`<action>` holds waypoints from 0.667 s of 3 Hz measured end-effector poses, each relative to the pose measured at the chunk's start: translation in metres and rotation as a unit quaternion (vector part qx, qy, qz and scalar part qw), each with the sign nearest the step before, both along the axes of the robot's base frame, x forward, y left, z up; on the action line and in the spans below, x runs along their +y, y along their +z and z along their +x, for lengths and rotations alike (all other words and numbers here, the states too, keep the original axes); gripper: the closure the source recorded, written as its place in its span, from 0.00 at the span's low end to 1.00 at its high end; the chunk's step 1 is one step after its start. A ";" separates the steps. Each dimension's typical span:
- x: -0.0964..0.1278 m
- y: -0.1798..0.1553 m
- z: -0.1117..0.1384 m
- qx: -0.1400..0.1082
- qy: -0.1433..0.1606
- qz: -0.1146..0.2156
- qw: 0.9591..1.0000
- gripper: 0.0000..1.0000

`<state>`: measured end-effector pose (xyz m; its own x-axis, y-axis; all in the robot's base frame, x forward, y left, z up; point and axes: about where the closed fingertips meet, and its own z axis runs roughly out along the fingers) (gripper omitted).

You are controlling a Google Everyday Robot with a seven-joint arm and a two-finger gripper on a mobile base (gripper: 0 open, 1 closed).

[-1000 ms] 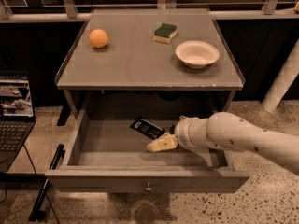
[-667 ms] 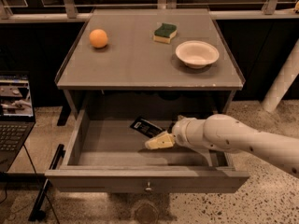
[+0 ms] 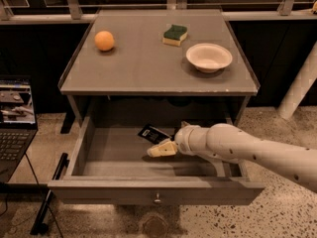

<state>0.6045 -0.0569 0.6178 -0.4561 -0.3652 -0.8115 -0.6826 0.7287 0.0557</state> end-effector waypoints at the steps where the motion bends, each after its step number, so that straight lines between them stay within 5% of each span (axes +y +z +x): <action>1: 0.012 -0.005 0.001 -0.008 0.005 -0.016 1.000 0.00; 2: 0.025 -0.007 0.000 -0.025 0.016 -0.042 0.999 0.00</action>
Offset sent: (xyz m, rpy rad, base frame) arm -0.0023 0.0398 -0.0069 -0.1527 -0.0924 0.0535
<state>0.6042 -0.0315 0.6112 -0.4037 -0.4466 -0.7985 -0.7057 0.7074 -0.0389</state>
